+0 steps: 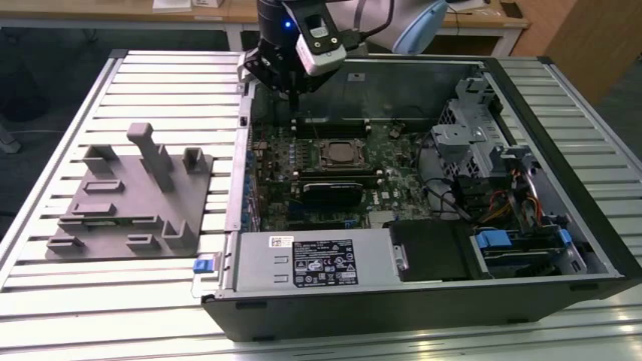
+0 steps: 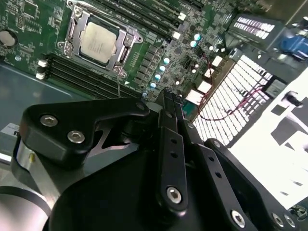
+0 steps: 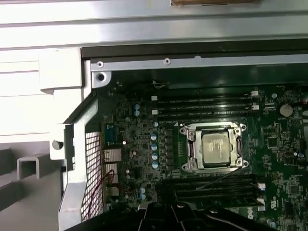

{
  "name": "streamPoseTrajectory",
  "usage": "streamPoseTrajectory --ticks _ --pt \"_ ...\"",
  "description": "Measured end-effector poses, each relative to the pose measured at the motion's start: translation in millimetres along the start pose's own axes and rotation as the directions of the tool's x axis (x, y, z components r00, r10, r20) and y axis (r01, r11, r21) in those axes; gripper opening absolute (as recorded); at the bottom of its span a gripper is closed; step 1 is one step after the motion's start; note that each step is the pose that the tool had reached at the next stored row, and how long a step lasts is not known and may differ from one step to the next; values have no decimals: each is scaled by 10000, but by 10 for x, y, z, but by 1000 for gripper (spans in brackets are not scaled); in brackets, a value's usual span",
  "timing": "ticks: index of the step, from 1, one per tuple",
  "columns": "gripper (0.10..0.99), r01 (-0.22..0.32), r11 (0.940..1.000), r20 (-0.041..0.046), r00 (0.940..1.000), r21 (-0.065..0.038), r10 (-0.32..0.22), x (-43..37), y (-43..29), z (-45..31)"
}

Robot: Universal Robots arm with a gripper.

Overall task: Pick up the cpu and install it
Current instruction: 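Install the first cpu locking lever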

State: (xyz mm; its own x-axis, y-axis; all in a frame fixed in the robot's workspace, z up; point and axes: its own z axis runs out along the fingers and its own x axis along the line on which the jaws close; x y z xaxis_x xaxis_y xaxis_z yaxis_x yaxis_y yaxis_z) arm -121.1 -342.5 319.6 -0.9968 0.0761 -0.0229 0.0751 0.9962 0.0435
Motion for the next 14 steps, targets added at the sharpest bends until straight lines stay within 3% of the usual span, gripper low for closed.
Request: streamPoseTrajectory --ticks 8,14 --pt "106 -1 10000 -4 10000 -2 1 -18 154 135" --pt "106 -1 10000 -5 10000 -1 1 -18 193 246"
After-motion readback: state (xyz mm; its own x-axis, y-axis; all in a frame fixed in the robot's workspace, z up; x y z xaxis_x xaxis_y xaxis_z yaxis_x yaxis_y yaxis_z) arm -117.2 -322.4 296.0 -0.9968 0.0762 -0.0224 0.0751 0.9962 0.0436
